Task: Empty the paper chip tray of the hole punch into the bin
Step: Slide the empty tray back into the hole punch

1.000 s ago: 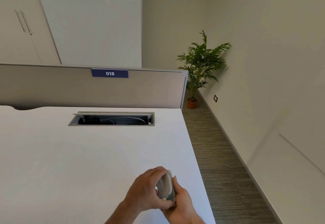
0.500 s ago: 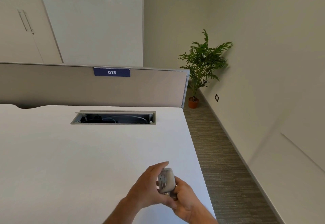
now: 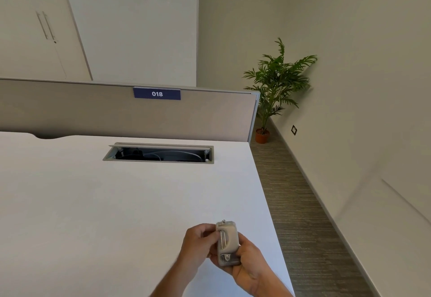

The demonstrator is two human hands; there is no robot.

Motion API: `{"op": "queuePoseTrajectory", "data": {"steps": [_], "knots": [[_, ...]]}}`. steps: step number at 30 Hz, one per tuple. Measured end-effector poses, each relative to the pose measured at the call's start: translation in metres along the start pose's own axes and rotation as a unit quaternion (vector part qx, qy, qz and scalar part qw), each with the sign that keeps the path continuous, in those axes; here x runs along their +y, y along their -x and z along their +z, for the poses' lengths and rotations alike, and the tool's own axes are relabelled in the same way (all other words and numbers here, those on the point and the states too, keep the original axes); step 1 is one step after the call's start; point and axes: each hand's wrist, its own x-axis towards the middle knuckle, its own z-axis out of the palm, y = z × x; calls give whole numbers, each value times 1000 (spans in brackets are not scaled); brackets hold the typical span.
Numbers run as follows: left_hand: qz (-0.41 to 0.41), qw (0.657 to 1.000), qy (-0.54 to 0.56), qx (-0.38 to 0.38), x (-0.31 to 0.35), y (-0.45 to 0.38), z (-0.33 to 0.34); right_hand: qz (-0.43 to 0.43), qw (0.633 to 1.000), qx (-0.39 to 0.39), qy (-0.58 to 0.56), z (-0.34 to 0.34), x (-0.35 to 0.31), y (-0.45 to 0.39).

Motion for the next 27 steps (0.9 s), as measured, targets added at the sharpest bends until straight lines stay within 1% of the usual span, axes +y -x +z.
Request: {"op": "queuePoseTrajectory", "data": {"steps": [4,8,10,12,14,18,19,25,27], "knots": [[9,1000,-10,14,-1,-1,1,-11,997,-24,67,3,-4,6],[7,999,-3,33,3,-1,1,-17,978,-55,202,4,-20,13],[3,1000,4,27,6,-1,0,-22,960,-48,275,4,-28,14],[7,1000,-4,9,8,0,-3,-26,950,-30,310,1,-32,12],[4,1000,-15,-19,11,3,-5,-23,948,-11,318,-2,-32,9],[-47,993,-33,-104,12,6,-8,-24,949,9,315,-4,-30,2],[-53,992,-32,-114,12,6,-9,-24,948,10,318,-5,-30,1],[-47,995,-21,-87,7,4,-10,-32,951,8,308,-5,-30,-1],[-44,996,-24,-75,7,4,-10,-57,949,29,308,-7,-26,-4]]}}
